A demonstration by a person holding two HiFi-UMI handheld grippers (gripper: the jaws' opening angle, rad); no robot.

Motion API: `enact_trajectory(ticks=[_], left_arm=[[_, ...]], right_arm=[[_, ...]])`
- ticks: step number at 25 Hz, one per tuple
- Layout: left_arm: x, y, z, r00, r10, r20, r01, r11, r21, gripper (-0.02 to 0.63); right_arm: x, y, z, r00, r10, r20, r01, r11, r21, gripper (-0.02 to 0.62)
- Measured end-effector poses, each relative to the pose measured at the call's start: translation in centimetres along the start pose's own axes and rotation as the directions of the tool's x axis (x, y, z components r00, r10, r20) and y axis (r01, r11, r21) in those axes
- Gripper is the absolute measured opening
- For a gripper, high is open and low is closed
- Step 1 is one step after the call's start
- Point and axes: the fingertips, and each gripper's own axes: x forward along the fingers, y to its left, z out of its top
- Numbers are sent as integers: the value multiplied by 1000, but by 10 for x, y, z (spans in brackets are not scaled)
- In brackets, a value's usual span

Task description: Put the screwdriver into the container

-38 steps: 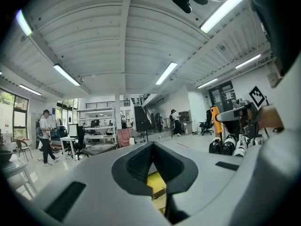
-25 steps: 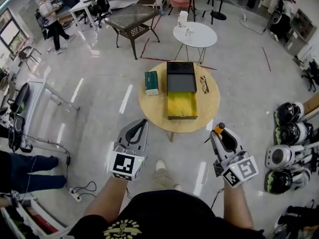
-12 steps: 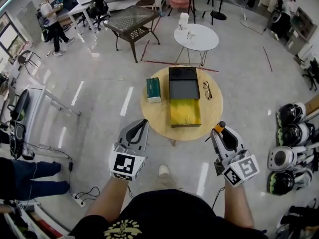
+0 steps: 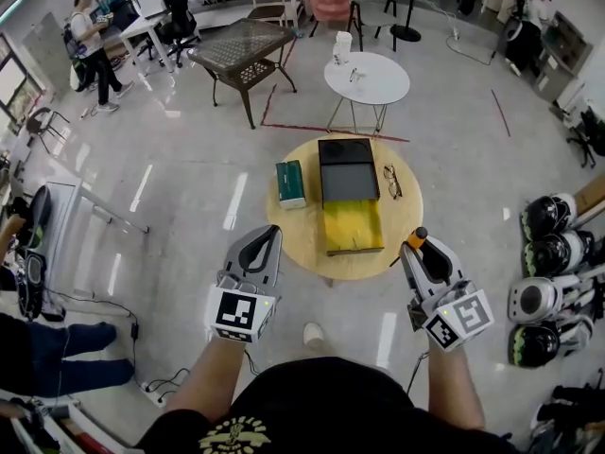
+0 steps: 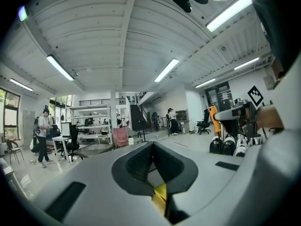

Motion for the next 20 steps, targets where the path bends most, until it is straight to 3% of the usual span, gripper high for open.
enact_trajectory(ticks=[20], left_arm=[[34, 43, -7, 995, -90, 46, 91, 996, -19, 15]], right_arm=[[40, 19, 20, 998, -62, -7, 62, 997, -49, 120]])
